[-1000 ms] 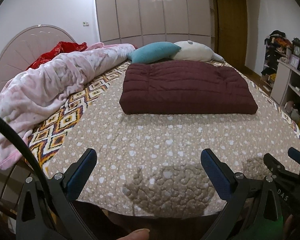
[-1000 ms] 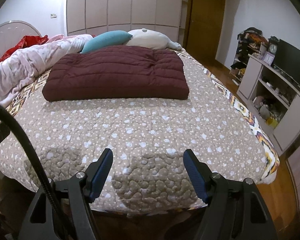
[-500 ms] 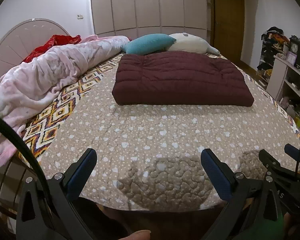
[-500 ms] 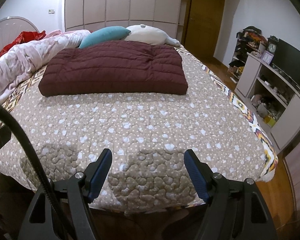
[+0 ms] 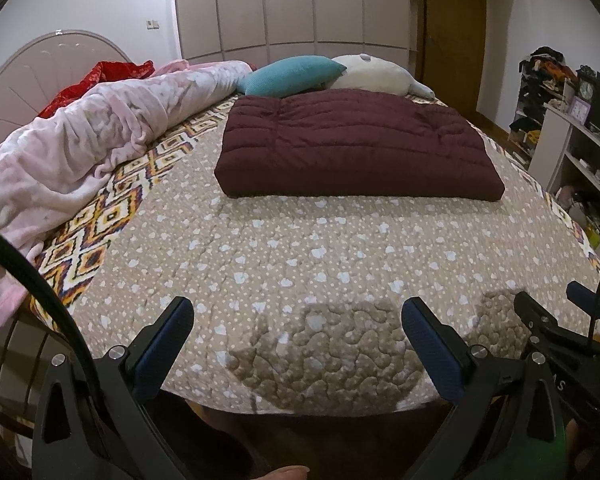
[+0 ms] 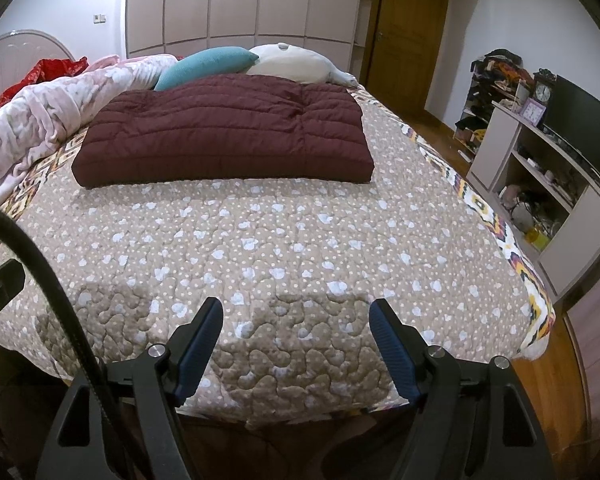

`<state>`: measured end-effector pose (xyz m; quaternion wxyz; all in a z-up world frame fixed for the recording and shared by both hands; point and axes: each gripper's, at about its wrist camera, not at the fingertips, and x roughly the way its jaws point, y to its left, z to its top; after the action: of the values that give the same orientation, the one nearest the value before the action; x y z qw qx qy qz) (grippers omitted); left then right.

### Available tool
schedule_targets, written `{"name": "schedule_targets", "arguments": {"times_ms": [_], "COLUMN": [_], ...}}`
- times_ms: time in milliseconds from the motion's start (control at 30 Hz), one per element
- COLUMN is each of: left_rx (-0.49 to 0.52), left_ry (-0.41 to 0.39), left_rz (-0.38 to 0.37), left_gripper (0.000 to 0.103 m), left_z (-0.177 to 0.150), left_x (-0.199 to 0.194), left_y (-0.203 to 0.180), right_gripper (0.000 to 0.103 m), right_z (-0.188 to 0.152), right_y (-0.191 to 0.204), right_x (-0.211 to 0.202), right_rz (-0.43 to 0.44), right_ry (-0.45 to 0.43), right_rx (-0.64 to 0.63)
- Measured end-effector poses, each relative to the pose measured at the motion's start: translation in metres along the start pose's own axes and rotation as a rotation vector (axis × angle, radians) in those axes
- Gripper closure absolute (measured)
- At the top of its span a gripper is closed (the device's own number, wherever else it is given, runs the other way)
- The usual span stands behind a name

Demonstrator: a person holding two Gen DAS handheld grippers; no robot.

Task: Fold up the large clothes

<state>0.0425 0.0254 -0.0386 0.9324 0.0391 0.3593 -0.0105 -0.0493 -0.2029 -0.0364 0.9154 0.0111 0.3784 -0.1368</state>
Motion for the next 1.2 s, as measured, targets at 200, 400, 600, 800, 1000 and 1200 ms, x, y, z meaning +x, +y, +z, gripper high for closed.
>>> {"name": "schedule_targets", "arguments": {"times_ms": [200, 400, 600, 800, 1000, 1200], "left_rx": [0.008, 0.019, 0.026, 0.029, 0.033, 0.037], "left_ry": [0.025, 0.042, 0.051, 0.057, 0.063, 0.067], "left_rz": [-0.012, -0.021, -0.026, -0.028, -0.033, -0.036], "left_gripper": [0.0, 0.0, 0.0, 0.0, 0.0, 0.0], "left_z": [-0.003, -0.005, -0.005, -0.006, -0.007, -0.008], "left_x": [0.005, 0.008, 0.009, 0.011, 0.013, 0.013], "left_y": [-0.003, -0.006, -0.008, -0.009, -0.009, -0.01], "right_gripper": [0.023, 0.023, 0.023, 0.023, 0.023, 0.023], "right_z": [-0.002, -0.002, -0.002, -0.002, -0.002, -0.002], "right_y": [0.002, 0.004, 0.004, 0.005, 0.005, 0.006], "right_x": [0.003, 0.003, 0.005, 0.005, 0.005, 0.005], "right_rz": [-0.014, -0.021, -0.023, -0.024, -0.023, -0.023], "right_ry": [0.016, 0.018, 0.023, 0.025, 0.026, 0.027], "right_rx": [-0.005, -0.013, -0.007, -0.009, -0.008, -0.009]}}
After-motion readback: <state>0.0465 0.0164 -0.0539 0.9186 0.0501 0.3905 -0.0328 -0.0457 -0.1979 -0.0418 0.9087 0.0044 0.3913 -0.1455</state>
